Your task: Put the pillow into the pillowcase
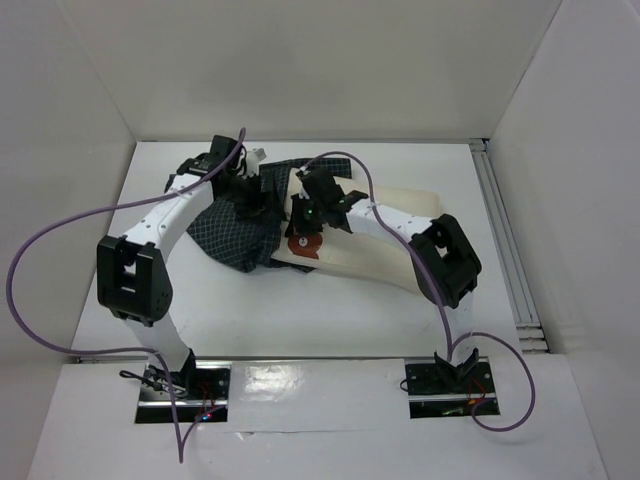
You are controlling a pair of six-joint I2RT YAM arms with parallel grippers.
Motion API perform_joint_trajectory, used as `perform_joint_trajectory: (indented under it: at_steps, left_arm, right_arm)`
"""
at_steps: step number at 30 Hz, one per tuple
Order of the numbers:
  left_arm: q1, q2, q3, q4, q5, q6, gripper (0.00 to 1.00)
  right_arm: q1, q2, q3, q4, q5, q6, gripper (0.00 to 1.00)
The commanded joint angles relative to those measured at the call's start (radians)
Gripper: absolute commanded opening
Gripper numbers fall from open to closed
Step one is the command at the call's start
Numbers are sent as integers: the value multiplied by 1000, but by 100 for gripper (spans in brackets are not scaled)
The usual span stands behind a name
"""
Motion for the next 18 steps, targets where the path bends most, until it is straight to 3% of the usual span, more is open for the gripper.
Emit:
perform_joint_trajectory:
  at_steps: [1,2,4,6,7,9,13,15,18]
  left_arm:
    - [7,6,90,-65,-97,9,90]
    - [7,6,109,-65,-111,9,97]
    - [7,34,182,-65,-149,-17,98]
    - [7,80,233,-65,-189,-47,88]
    - [7,113,309,-78,-199,-47,78]
    - [7,225,432,-110,-248,-81,73]
    - [-4,396,616,-145,-347,-95,78]
    - [-4,439,655,-145,-358,-109,84]
    - [-25,483,664,-101,-367,-118,84]
  right_arm:
    - [11,-41,-51,45,13,-33,0]
    - [11,-41,-51,54,-2,-33,0]
    - [11,-41,-85,82,-36,-33,0]
    - [11,-41,-106,129,-56,-33,0]
    - [11,-50,-107,129,-56,-24,0]
    - [11,-50,-107,140,-65,-24,0]
    - [20,-59,-116,152,-65,-33,0]
    - [20,-59,-116,143,-65,-33,0]
    - [39,-50,-94,120,-65,-42,0]
